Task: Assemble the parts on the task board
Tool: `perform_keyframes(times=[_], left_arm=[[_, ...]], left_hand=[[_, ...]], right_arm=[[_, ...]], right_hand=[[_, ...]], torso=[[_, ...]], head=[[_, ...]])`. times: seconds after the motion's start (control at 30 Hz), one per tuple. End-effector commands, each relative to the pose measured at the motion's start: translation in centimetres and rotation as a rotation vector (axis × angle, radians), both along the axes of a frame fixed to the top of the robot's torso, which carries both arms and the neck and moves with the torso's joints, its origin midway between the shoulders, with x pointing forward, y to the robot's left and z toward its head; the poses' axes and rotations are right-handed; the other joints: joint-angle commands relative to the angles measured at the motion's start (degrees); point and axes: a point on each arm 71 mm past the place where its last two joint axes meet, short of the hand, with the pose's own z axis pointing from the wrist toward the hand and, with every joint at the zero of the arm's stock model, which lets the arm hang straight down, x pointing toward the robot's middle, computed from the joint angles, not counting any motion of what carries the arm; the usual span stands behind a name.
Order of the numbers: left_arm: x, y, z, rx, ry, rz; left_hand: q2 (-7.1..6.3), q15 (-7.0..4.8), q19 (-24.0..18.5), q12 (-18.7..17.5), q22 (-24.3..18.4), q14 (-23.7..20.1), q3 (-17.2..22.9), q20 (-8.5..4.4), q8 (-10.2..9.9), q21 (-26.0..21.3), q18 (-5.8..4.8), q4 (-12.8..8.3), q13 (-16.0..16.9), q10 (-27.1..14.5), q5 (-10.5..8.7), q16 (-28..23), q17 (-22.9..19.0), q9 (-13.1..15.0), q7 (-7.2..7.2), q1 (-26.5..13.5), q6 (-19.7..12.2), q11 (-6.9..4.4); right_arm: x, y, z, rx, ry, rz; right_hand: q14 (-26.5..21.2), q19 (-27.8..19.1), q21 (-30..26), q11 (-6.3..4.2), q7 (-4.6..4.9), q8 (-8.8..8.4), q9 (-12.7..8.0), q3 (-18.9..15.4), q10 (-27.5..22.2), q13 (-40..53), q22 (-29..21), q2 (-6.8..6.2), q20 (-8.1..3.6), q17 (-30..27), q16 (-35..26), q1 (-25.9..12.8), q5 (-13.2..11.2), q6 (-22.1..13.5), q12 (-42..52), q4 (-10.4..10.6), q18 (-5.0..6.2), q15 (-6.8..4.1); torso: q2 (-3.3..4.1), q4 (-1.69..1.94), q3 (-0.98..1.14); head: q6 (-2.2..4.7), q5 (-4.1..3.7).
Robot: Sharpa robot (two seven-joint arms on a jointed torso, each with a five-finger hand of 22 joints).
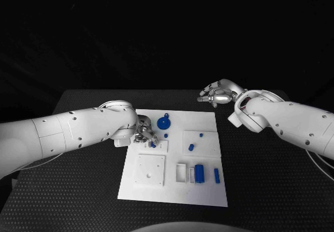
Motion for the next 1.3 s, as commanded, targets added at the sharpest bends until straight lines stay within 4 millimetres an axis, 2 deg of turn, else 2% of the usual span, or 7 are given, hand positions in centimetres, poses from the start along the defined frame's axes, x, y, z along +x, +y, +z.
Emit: perform_keyframes(times=[0.03, 0.53, 0.7, 0.83, 0.9, 1.03, 1.3], left_arm=[[0.07, -0.44, 0.09, 0.026, -0.022, -0.020], [-0.16, -1.25, 0.00, 0.055, -0.020, -0.065], [-0.20, -1.17, 0.02, 0.072, -0.028, -0.069], [-0.06, -1.10, 0.13, 0.104, -0.060, -0.081], [-0.05, -1.10, 0.15, 0.113, -0.068, -0.084], [-0.08, -1.09, 0.18, 0.130, -0.079, -0.095], [-0.11, -0.59, 0.20, 0.127, -0.083, -0.080]], left_hand=[[3.72, -2.00, -0.19, 0.21, 0.96, 0.33, 5.53, -7.36, -0.39, 0.35, 0.12, -5.97, 0.07, 0.01, -0.32, 0.33, -0.08, 0.01, 0.08, 3.16, 0.23, -0.37], [3.62, -1.99, -0.14, 0.21, 0.91, 0.35, 5.45, -7.39, -0.58, 0.33, 0.13, -5.92, 0.14, -0.06, -1.09, 0.27, -0.19, 0.29, 0.15, 3.01, 0.02, -0.30], [2.74, -1.64, -0.04, 0.13, 0.84, 0.43, 5.51, -7.49, -2.13, 0.26, 0.22, -4.82, 0.03, 0.28, -6.57, 0.27, -0.36, -0.30, 0.67, 3.51, -1.37, 0.25], [1.50, -1.54, -0.13, -0.07, 0.78, 0.24, 5.11, -7.41, -2.71, 0.11, 0.16, -4.07, -0.13, 0.11, -8.74, 0.11, -0.49, -0.59, 0.91, 3.54, -1.72, 0.40], [-0.07, -1.40, -0.12, -0.16, 0.71, 0.15, 4.21, -7.33, -3.16, 0.00, 0.09, -2.92, -0.20, -0.01, -12.01, 0.02, -0.57, -0.78, 1.09, 2.65, -2.22, 0.55], [-0.79, -1.28, -0.50, -0.15, 0.76, -0.16, -1.51, -7.23, -3.62, -0.15, 0.11, -2.12, -0.16, -0.41, -12.45, 0.00, -0.61, -0.86, 1.25, -0.77, -2.67, 0.74], [-2.14, -1.41, -0.61, -0.13, 0.60, -0.36, -3.08, -7.31, -4.01, -0.59, 0.33, -0.02, -0.18, -0.71, -13.51, -0.09, -0.70, -1.05, 1.19, -2.47, -2.67, 0.64]], right_arm=[[-0.08, 0.22, -0.03, 0.001, 0.003, 0.018], [-0.09, 0.26, -0.03, 0.001, 0.004, 0.021], [-0.09, 0.15, -0.03, 0.000, 0.004, 0.019], [-0.10, 0.16, -0.02, 0.001, 0.003, 0.019], [-0.11, 0.12, -0.02, 0.000, 0.003, 0.017], [-0.10, 0.06, -0.01, -0.001, 0.002, 0.015], [-0.07, 0.08, -0.02, -0.001, 0.001, 0.015]], right_hand=[[-0.48, 0.10, -0.11, 0.01, 0.45, 0.28, -0.07, -0.25, -0.31, -0.07, 1.16, -0.07, -0.01, -0.08, 0.36, -0.62, 0.32, 0.08, 0.25, 0.04, 0.68, -0.08], [-0.50, 0.08, -0.11, 0.01, 0.46, 0.27, -0.08, -0.26, -0.33, -0.10, 1.16, -0.08, -0.01, -0.10, 0.37, -0.60, 0.34, 0.06, 0.26, 0.01, 0.68, -0.07], [-0.51, 0.08, -0.11, 0.02, 0.46, 0.27, -0.08, -0.27, -0.34, -0.11, 1.16, -0.09, 0.00, -0.10, 0.37, -0.61, 0.34, 0.06, 0.27, 0.00, 0.68, -0.07], [-0.52, 0.07, -0.11, 0.02, 0.46, 0.27, -0.08, -0.28, -0.35, -0.12, 1.16, -0.11, 0.00, -0.11, 0.36, -0.62, 0.33, 0.05, 0.26, 0.01, 0.68, -0.06], [-0.52, 0.07, -0.12, 0.02, 0.46, 0.27, -0.09, -0.29, -0.35, -0.13, 1.16, -0.13, 0.00, -0.11, 0.36, -0.63, 0.33, 0.05, 0.26, 0.01, 0.68, -0.06], [-0.53, 0.06, -0.12, 0.02, 0.47, 0.26, -0.09, -0.31, -0.36, -0.13, 1.16, -0.16, 0.01, -0.12, 0.36, -0.65, 0.33, 0.04, 0.27, 0.01, 0.68, -0.06], [-0.55, 0.04, -0.12, 0.03, 0.48, 0.26, -0.10, -0.34, -0.37, -0.15, 1.16, -0.23, 0.01, -0.13, 0.36, -0.68, 0.33, 0.02, 0.27, 0.01, 0.68, -0.05]], torso=[[0.01, -0.04, -0.01], [-0.03, -0.01, -0.01], [-0.03, -0.01, 0.00], [-0.03, 0.04, -0.01], [-0.04, 0.05, -0.02], [-0.04, 0.06, -0.01], [-0.02, -0.04, -0.07]], head=[[-0.11, 0.04], [-0.19, -0.19], [-0.27, -0.24], [-0.16, -0.23], [-0.16, -0.20], [-0.14, -0.21], [0.10, -0.19]])
